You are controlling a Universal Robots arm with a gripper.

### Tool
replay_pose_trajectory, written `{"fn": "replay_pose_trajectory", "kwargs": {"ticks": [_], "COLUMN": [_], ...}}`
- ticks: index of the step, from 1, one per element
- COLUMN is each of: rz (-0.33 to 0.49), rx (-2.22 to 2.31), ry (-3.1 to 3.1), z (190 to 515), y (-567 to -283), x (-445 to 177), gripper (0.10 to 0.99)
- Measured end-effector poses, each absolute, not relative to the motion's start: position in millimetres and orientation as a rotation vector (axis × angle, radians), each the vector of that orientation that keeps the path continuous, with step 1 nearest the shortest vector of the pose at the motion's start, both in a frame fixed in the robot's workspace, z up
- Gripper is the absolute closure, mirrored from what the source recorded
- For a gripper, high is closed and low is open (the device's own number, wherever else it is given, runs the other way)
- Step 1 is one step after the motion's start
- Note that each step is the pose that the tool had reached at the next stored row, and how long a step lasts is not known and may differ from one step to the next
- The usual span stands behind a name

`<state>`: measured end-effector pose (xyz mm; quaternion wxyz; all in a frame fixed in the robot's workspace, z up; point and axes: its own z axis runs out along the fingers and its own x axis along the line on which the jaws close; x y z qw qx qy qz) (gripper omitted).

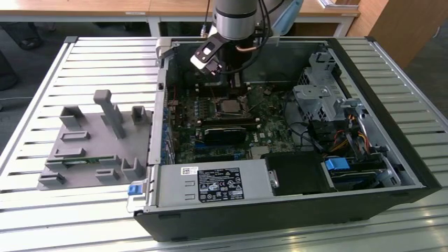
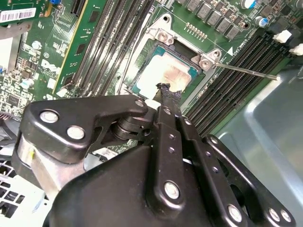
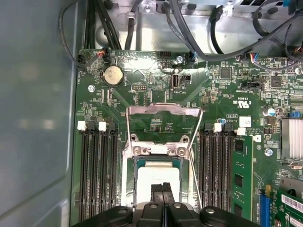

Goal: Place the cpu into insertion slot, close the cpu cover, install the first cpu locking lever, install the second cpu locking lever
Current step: 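Close the cpu cover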

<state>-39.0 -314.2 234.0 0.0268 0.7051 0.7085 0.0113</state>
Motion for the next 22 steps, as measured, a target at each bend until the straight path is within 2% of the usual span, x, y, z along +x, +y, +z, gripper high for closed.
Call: {"fn": "replay_pose_trajectory", "kwargs": {"ticks": [22], "rz": [0.034], "rx": [2.178], "ry": [2.189], "z": [276.2], "y": [-314.2], "x": [-40.3], "gripper": [0.98]}}
